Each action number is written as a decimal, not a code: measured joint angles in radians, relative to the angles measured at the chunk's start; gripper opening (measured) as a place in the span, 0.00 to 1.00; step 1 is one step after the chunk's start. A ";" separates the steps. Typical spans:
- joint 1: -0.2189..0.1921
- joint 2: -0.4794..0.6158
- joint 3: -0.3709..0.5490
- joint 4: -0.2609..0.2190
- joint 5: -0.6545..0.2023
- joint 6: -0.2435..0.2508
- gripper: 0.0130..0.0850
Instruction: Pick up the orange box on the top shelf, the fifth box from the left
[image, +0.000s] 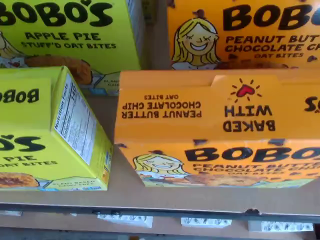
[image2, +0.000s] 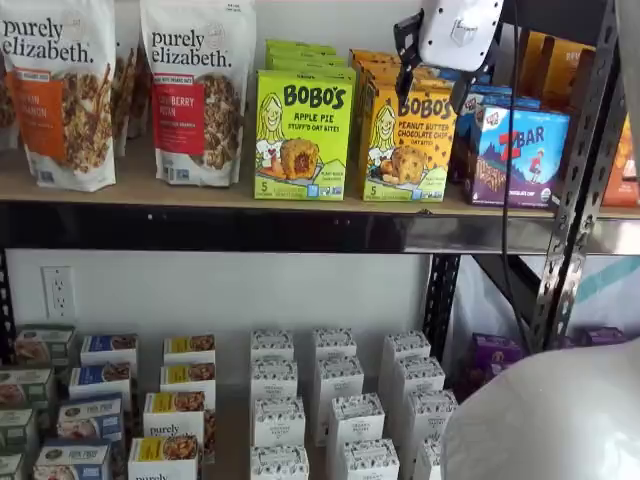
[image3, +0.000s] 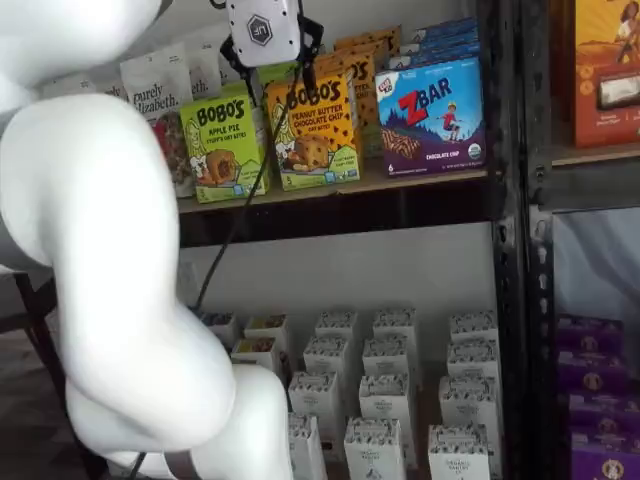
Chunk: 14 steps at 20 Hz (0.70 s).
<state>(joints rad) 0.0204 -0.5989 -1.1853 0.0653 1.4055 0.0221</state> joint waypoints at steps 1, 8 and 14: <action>-0.002 -0.004 0.008 0.002 -0.009 -0.003 1.00; 0.003 0.010 0.012 -0.010 -0.020 0.003 1.00; 0.014 0.031 0.007 -0.012 -0.051 0.012 1.00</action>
<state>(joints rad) 0.0349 -0.5677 -1.1781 0.0528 1.3543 0.0345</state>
